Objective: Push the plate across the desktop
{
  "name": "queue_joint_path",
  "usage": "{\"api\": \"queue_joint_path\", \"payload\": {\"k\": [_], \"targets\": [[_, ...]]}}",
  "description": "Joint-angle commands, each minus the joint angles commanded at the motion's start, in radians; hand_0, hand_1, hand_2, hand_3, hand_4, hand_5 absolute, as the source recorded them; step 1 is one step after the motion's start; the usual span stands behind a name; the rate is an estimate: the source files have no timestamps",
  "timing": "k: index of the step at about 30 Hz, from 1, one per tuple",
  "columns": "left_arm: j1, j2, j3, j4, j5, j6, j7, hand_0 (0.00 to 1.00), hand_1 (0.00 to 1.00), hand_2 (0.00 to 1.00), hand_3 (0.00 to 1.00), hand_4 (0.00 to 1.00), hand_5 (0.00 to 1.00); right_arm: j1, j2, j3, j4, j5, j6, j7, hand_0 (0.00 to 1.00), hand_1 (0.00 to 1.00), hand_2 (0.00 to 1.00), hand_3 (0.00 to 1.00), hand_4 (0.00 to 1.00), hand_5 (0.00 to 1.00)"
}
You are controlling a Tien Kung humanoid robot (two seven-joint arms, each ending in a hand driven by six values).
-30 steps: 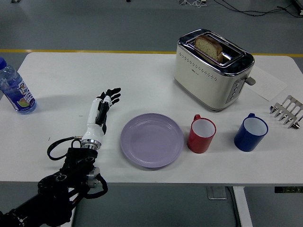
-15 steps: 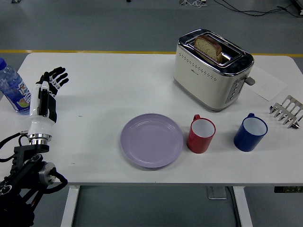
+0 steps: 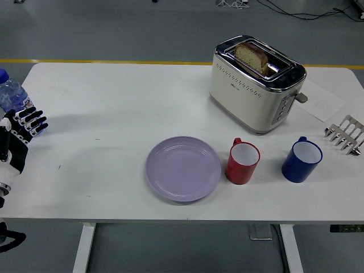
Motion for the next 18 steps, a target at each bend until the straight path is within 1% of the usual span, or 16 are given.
{"api": "queue_joint_path", "payload": {"k": [5, 10, 11, 18], "targets": [[0.008, -0.012, -0.022, 0.024, -0.002, -0.008, 0.015, 0.634, 0.667, 0.663, 0.608, 0.482, 0.973, -0.005, -0.002, 0.003, 0.0, -0.003, -0.001, -0.001, 0.616, 0.558, 0.639, 0.593, 0.42, 0.345], [0.007, -0.022, -0.021, 0.046, -0.011, 0.004, 0.013, 0.634, 0.667, 0.663, 0.608, 0.482, 0.973, -0.01, -0.002, 0.004, 0.0, -0.002, -0.005, -0.001, 0.616, 0.558, 0.639, 0.593, 0.42, 0.345], [0.007, -0.023, -0.021, 0.048, -0.01, 0.005, 0.012, 0.634, 0.666, 0.662, 0.61, 0.493, 0.988, -0.01, -0.002, 0.003, 0.0, -0.001, -0.005, 0.0, 0.616, 0.558, 0.635, 0.593, 0.419, 0.341], [0.004, -0.026, -0.006, 0.046, 0.013, 0.011, 0.0, 0.634, 0.666, 0.661, 0.615, 0.503, 0.998, -0.013, -0.003, 0.0, 0.0, 0.015, -0.015, 0.01, 0.616, 0.559, 0.635, 0.593, 0.42, 0.34]]}}
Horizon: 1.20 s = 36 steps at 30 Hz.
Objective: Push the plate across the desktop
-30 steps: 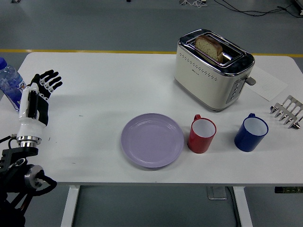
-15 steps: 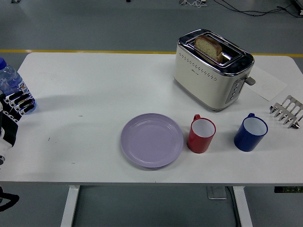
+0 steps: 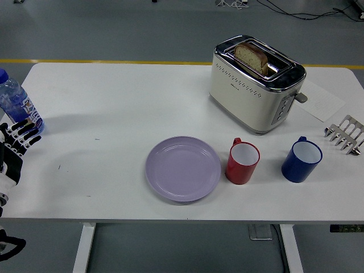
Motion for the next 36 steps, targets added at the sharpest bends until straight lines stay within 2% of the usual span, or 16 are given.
{"api": "queue_joint_path", "payload": {"k": [7, 20, 31, 36], "targets": [[0.001, -0.013, 0.007, -0.016, 0.025, 0.012, -0.001, 0.634, 0.665, 0.66, 0.615, 0.504, 0.998, 0.004, 0.004, 0.012, 0.0, 0.0, -0.008, 0.005, 0.616, 0.562, 0.635, 0.593, 0.418, 0.339], [-0.003, -0.02, 0.026, -0.023, 0.055, 0.019, -0.008, 0.634, 0.664, 0.659, 0.616, 0.505, 0.998, 0.026, 0.013, 0.064, 0.0, -0.02, -0.019, 0.022, 0.617, 0.568, 0.643, 0.595, 0.416, 0.338], [-0.014, -0.026, 0.036, -0.022, 0.071, 0.041, -0.018, 0.635, 0.661, 0.656, 0.613, 0.503, 0.998, 0.049, 0.032, 0.173, 0.0, -0.093, -0.02, 0.016, 0.615, 0.567, 0.653, 0.595, 0.411, 0.339], [-0.016, -0.016, 0.028, -0.024, 0.07, 0.045, -0.012, 0.637, 0.657, 0.651, 0.613, 0.504, 0.998, 0.056, 0.033, 0.133, 0.0, -0.019, -0.004, 0.004, 0.617, 0.567, 0.651, 0.592, 0.411, 0.341]]}}
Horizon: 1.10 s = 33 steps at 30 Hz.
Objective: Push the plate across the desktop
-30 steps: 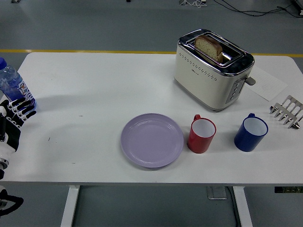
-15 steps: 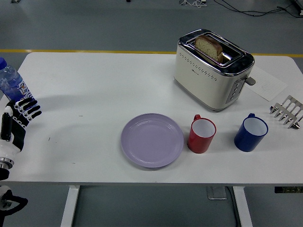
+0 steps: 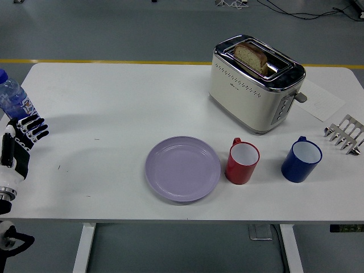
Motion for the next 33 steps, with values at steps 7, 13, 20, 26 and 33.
{"api": "queue_joint_path", "payload": {"k": [7, 13, 20, 26, 33], "targets": [[-0.004, -0.009, -0.014, 0.002, -0.006, 0.011, 0.014, 0.637, 0.651, 0.642, 0.612, 0.501, 0.998, -0.006, -0.005, 0.02, 0.0, -0.042, 0.011, -0.013, 0.617, 0.565, 0.645, 0.592, 0.41, 0.341], [-0.011, 0.0, -0.029, 0.018, -0.022, 0.021, 0.016, 0.637, 0.647, 0.639, 0.61, 0.502, 0.998, -0.012, -0.012, 0.03, 0.0, -0.073, 0.024, -0.022, 0.617, 0.566, 0.64, 0.591, 0.411, 0.339], [0.002, 0.018, -0.042, 0.032, -0.049, 0.028, 0.019, 0.637, 0.645, 0.634, 0.608, 0.499, 0.998, -0.018, -0.02, 0.045, 0.0, -0.101, 0.032, -0.031, 0.617, 0.565, 0.638, 0.591, 0.41, 0.338], [0.011, 0.03, -0.056, 0.035, -0.086, 0.033, 0.03, 0.63, 0.642, 0.633, 0.607, 0.499, 0.998, -0.024, -0.024, 0.069, 0.0, -0.131, 0.033, -0.038, 0.617, 0.565, 0.636, 0.591, 0.412, 0.338], [0.037, 0.044, -0.081, 0.03, -0.155, 0.039, 0.042, 0.551, 0.62, 0.623, 0.604, 0.494, 0.998, -0.038, -0.029, 0.083, 0.0, -0.147, 0.026, -0.032, 0.617, 0.565, 0.633, 0.591, 0.413, 0.332]]}}
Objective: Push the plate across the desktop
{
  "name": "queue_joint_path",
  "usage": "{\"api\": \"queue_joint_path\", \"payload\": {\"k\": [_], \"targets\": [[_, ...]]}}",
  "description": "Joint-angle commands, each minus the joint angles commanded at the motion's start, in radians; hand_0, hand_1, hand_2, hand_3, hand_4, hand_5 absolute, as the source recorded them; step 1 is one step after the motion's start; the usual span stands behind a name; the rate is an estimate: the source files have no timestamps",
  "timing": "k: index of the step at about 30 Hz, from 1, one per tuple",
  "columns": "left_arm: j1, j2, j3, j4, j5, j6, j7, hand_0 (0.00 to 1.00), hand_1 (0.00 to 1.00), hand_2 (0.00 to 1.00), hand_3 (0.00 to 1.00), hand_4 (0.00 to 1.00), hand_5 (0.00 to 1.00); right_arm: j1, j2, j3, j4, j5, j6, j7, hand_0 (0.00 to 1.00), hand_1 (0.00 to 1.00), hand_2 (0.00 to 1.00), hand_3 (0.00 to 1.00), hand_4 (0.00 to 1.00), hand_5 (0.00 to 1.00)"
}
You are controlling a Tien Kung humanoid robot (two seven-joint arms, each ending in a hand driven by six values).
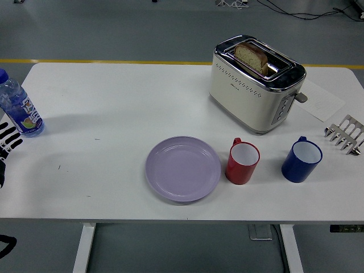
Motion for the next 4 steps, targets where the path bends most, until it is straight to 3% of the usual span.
{"api": "queue_joint_path", "payload": {"k": [4], "targets": [[-0.005, 0.004, -0.008, -0.003, -0.069, -0.004, 0.021, 0.511, 0.611, 0.616, 0.601, 0.492, 0.994, -0.009, -0.007, -0.05, 0.0, 0.06, -0.008, 0.012, 0.616, 0.564, 0.625, 0.59, 0.414, 0.328]]}}
